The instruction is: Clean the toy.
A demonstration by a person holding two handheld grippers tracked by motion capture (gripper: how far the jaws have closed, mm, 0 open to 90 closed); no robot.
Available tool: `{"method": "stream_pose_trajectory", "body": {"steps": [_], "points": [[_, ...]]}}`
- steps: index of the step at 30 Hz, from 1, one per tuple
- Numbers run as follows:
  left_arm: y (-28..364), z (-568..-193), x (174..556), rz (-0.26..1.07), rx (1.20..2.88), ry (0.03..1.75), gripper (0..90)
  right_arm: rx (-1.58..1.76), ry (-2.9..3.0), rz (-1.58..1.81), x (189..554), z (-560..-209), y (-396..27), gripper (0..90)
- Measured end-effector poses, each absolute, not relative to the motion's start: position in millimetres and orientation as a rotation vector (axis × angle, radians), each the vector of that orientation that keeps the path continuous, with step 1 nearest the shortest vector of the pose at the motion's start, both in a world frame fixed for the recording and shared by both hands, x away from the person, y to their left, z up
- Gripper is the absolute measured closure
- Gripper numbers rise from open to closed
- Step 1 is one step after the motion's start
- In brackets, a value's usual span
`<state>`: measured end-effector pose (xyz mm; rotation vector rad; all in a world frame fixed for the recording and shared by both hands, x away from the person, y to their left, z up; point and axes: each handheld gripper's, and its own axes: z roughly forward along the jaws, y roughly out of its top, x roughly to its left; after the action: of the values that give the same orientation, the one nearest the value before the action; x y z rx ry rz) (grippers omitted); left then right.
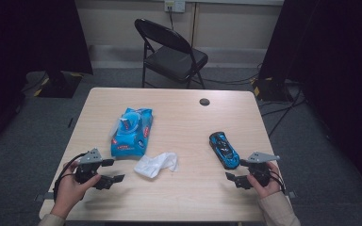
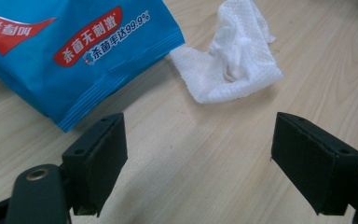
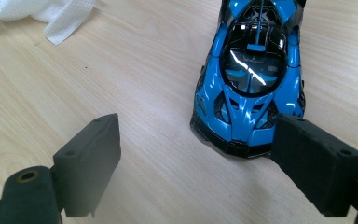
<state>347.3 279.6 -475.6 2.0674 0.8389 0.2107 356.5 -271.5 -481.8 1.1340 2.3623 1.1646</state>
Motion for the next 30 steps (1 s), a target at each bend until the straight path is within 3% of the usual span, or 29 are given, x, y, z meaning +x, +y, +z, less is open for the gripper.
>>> {"method": "stream_pose_trajectory", "body": {"steps": [30], "points": [[295,-489,345,0.221,2.106,0.852,18.0,1.175,2.373,1.084,345,-497,-293,16.0]]}}
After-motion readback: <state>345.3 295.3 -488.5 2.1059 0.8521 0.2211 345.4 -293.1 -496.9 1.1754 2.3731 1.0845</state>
